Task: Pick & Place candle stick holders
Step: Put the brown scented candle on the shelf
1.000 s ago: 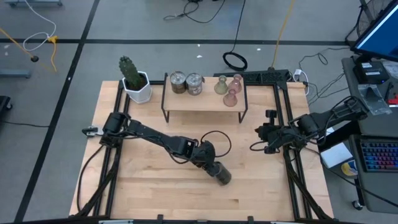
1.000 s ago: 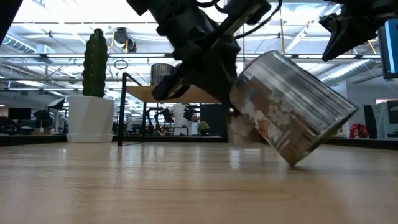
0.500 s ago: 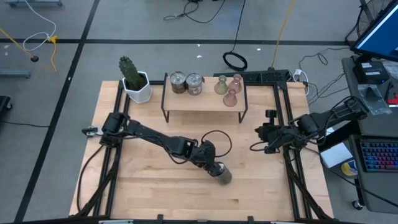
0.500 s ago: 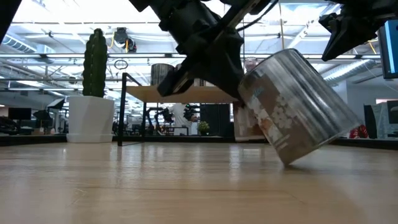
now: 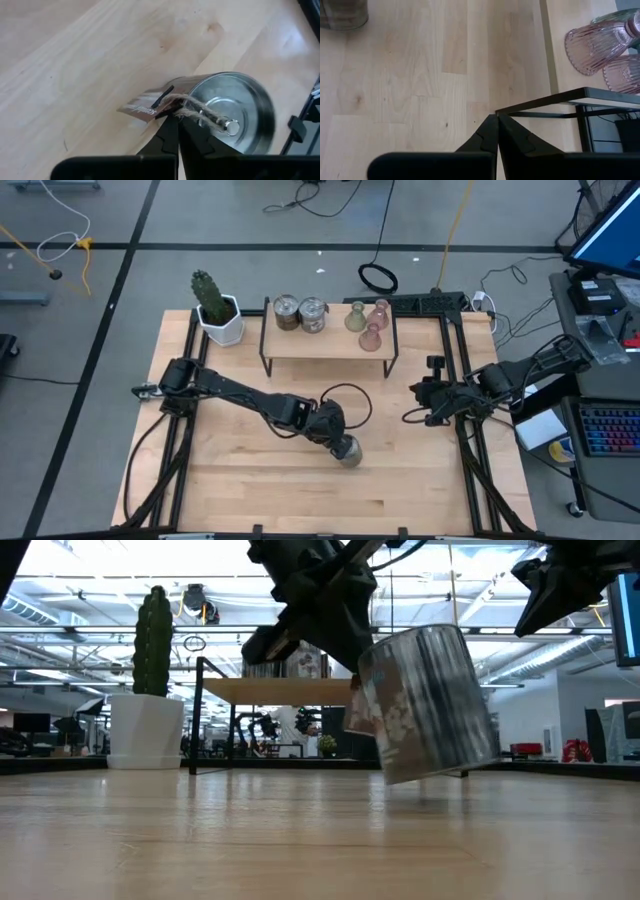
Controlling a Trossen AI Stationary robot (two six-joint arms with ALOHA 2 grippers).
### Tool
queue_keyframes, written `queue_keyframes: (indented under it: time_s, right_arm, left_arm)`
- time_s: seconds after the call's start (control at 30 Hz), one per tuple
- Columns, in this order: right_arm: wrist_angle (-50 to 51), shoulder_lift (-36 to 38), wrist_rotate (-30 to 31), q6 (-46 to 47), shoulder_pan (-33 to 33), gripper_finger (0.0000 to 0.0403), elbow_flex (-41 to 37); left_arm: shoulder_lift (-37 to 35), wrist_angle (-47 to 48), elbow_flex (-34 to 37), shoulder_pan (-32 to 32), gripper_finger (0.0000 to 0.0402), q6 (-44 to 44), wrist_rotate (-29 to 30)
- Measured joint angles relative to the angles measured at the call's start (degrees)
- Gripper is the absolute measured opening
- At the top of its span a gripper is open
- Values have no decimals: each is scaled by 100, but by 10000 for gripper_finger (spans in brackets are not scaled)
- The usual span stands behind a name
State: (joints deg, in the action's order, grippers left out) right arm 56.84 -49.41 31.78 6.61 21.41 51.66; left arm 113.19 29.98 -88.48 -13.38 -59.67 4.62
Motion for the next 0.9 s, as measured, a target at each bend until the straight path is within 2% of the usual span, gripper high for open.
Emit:
queue_keyframes:
  time_s: [0.37,0.63,0.9]
  right_arm:
    - [-7,1,-1,10,0,0,0]
    - [-5,2,-2,2,0,0,0]
    - [-6,2,-2,0,0,0,0]
  left_arm:
    - [-197,668,-36,24,0,-50,59]
    - [-461,1828,-485,26,0,-69,155]
    - [-930,3073,-869,238,0,-219,506]
